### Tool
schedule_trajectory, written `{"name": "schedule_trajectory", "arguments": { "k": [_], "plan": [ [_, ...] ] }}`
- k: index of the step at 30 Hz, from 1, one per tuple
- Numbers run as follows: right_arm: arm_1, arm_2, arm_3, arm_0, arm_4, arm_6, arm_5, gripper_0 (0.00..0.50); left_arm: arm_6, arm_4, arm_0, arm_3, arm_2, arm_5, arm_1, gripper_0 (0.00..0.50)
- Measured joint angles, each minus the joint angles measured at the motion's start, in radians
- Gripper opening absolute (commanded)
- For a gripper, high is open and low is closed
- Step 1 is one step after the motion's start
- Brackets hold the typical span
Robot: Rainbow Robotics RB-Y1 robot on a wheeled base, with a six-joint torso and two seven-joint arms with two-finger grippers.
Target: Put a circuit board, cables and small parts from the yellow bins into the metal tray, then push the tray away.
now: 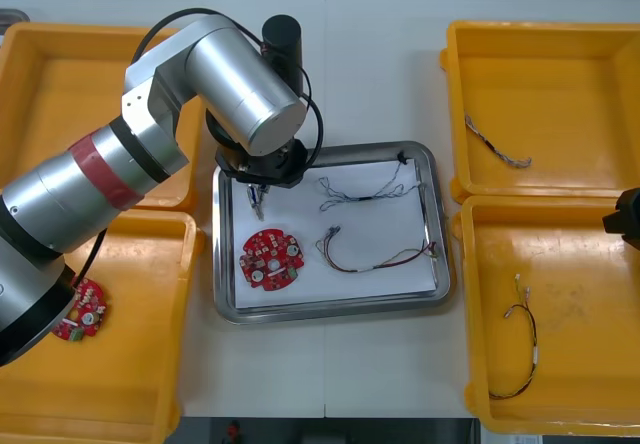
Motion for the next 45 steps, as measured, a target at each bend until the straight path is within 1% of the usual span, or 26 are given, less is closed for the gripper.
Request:
{"name": "schedule_trajectory", "arguments": {
  "k": [8,9,11,14,15,16,19,25,30,35,43,45],
  "plan": [
    [0.001,-0.039,-0.003,0.041,-0.017,-0.104,0.0,0.5,0.0,-0.014,0.019,0.0,-0.019,-0.044,-0.001,0.006],
    [0.001,-0.039,-0.004,0.044,-0.018,-0.123,0.0,0.5,0.001,-0.016,0.021,0.0,-0.023,-0.047,-0.001,0.03],
    [0.001,-0.04,-0.008,0.049,-0.022,-0.142,0.0,0.5,0.001,-0.016,0.024,0.0,-0.029,-0.051,-0.001,0.218],
    [0.001,-0.047,-0.013,0.063,-0.031,-0.142,0.0,0.5,0.002,-0.018,0.027,0.0,-0.032,-0.053,-0.001,0.386],
    [0.001,-0.05,-0.015,0.068,-0.035,-0.142,0.0,0.5,0.003,-0.018,0.027,0.0,-0.033,-0.053,-0.001,0.451],
    [0.001,-0.052,-0.017,0.074,-0.038,-0.142,0.0,0.5,0.004,-0.018,0.028,0.0,-0.033,-0.053,-0.001,0.5],
    [0.001,-0.054,-0.028,0.091,-0.046,-0.142,0.0,0.5,0.016,-0.021,0.028,0.0,-0.033,-0.053,-0.001,0.5],
    [0.001,-0.056,-0.04,0.104,-0.056,-0.142,0.0,0.5,0.083,-0.023,0.028,-0.007,-0.033,-0.043,-0.001,0.5],
    [0.001,-0.056,-0.048,0.109,-0.062,-0.142,0.0,0.5,0.096,-0.024,0.029,-0.076,0.003,0.052,-0.001,0.5],
    [0.001,-0.056,-0.051,0.112,-0.068,-0.142,0.0,0.5,0.096,-0.02,0.031,-0.172,0.099,0.149,-0.001,0.5],
    [0.001,-0.056,-0.055,0.113,-0.07,-0.143,0.0,0.5,0.092,0.041,0.032,-0.259,0.296,0.307,0.027,0.5],
    [0.001,-0.056,-0.067,0.113,-0.078,-0.143,0.0,0.5,0.089,0.047,0.032,-0.275,0.337,0.319,0.038,0.5]
  ]
}}
